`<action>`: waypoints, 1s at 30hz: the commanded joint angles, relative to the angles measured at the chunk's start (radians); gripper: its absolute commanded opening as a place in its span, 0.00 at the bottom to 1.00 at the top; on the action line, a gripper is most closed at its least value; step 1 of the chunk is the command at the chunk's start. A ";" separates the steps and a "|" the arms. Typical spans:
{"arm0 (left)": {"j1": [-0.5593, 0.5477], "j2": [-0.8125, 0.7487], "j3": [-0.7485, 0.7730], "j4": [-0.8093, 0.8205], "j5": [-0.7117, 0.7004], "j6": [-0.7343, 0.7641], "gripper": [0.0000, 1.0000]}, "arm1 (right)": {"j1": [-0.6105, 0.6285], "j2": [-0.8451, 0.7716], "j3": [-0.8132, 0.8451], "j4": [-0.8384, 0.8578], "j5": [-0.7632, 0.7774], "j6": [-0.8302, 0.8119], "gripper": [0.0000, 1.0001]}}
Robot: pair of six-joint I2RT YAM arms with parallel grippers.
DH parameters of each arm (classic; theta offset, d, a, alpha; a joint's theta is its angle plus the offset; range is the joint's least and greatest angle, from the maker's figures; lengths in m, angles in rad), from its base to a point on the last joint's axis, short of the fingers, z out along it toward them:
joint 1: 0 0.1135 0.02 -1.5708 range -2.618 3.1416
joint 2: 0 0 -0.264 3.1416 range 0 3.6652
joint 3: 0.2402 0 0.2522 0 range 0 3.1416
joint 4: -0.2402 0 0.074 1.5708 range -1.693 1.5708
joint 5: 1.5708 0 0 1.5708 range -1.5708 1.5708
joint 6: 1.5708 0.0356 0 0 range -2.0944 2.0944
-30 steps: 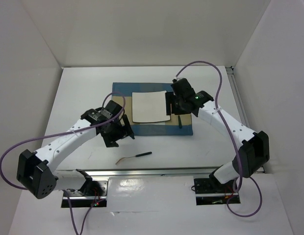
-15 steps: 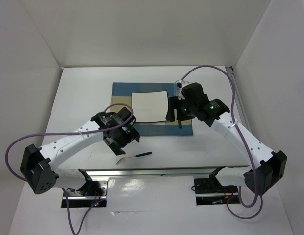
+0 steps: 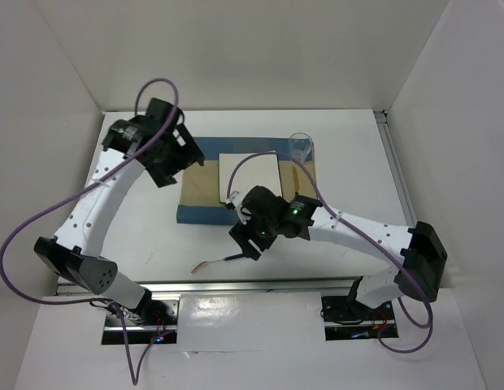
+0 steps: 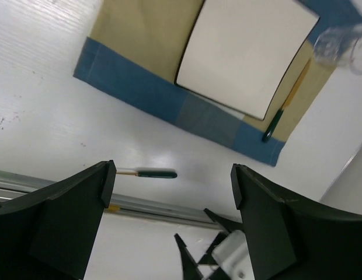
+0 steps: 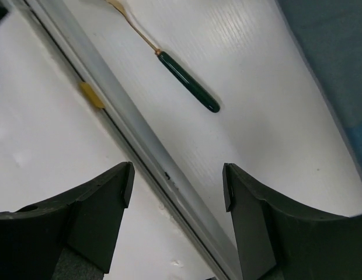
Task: Set the dinner table for one person
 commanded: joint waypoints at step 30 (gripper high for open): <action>0.465 -0.170 -0.045 0.075 0.428 0.258 1.00 | 0.107 0.405 -0.050 0.417 0.067 -0.290 0.52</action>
